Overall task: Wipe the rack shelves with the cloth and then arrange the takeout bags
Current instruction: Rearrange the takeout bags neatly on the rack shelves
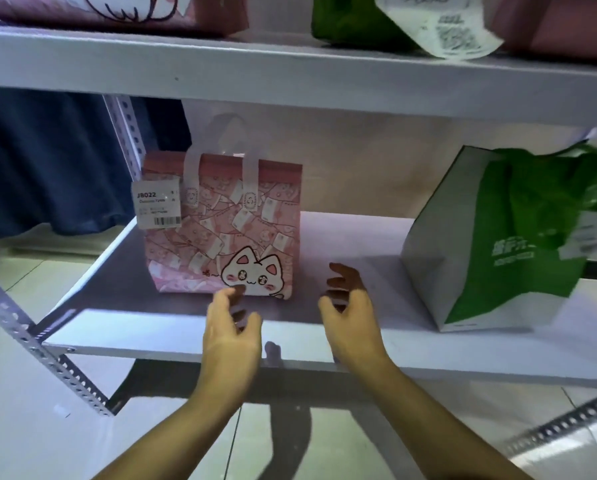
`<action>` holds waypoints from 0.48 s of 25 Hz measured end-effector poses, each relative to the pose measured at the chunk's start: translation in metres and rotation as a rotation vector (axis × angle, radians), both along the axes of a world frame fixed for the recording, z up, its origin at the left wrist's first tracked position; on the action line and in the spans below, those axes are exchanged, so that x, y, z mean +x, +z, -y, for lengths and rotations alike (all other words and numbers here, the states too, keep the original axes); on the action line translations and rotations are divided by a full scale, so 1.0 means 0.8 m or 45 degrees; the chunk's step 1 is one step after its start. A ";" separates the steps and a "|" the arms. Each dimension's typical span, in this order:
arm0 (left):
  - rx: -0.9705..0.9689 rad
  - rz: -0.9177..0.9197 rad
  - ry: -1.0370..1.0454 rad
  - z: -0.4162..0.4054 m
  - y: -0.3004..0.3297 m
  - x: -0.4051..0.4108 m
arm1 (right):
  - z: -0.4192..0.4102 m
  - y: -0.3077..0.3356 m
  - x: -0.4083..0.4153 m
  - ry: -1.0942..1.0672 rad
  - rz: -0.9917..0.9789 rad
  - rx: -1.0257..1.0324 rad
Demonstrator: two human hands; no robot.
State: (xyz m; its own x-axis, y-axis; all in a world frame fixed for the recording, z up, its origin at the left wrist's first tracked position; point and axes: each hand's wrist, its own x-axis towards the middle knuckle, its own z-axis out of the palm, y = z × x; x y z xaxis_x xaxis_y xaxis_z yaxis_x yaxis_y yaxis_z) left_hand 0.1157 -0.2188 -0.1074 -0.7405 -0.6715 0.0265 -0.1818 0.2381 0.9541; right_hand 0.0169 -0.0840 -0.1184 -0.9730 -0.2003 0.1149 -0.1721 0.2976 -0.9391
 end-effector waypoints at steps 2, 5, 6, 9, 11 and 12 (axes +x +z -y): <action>0.001 0.013 -0.212 -0.050 -0.003 -0.018 | -0.048 0.006 -0.009 -0.082 -0.082 0.076; -0.010 0.022 -0.452 -0.115 -0.007 -0.049 | -0.141 0.013 -0.023 -0.296 -0.223 0.068; -0.031 0.027 -0.510 -0.132 -0.008 -0.059 | -0.172 0.015 -0.026 -0.386 -0.295 0.024; -0.021 0.074 -0.659 -0.183 -0.007 -0.092 | -0.261 0.016 -0.045 -0.790 -0.395 -0.117; 0.017 0.098 -0.732 -0.211 -0.005 -0.115 | -0.308 0.016 -0.071 -1.015 -0.282 -0.152; 0.026 0.106 -0.768 -0.224 -0.004 -0.124 | -0.325 0.015 -0.084 -1.033 -0.175 -0.147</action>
